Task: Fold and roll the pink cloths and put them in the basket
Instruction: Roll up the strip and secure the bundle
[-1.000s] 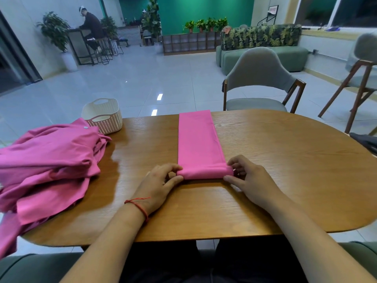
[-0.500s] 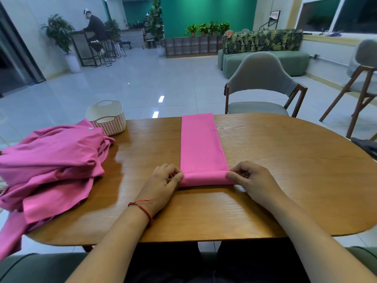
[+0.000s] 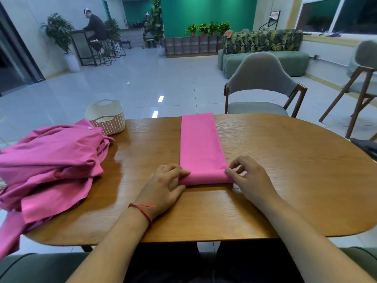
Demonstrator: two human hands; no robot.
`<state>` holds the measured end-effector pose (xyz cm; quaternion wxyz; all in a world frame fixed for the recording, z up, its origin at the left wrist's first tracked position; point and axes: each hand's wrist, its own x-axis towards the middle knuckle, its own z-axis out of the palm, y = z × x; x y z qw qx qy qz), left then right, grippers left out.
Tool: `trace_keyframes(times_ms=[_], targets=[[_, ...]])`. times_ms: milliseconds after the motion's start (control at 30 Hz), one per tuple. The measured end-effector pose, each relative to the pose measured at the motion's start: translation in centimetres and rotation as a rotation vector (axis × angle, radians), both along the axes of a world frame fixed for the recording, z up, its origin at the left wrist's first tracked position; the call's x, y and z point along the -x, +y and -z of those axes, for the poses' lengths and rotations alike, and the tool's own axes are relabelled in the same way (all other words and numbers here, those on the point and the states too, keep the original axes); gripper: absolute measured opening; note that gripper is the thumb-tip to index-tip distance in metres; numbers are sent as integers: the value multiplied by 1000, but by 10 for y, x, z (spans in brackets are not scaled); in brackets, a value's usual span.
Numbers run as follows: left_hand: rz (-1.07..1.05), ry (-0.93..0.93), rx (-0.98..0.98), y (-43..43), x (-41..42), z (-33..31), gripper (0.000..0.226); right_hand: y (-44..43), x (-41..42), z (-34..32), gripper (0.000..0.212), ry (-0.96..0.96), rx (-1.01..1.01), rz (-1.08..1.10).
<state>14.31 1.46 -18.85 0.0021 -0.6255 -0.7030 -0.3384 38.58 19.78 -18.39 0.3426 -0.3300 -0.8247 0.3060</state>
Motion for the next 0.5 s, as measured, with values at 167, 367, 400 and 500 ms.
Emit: trace_keyframes(times_ms=[167, 367, 400, 500], targets=[[-25, -115, 54, 2, 6, 4, 41, 1, -3, 8, 9, -4, -123, -92], [-139, -232, 125, 6, 6, 2, 27, 7, -2, 15, 36, -78, -69, -129], [-147, -207, 124, 7, 7, 4, 28, 9, -2, 15, 38, -95, -79, -112], [-154, -120, 108, 6, 6, 5, 37, 10, -2, 15, 41, -139, -85, -101]])
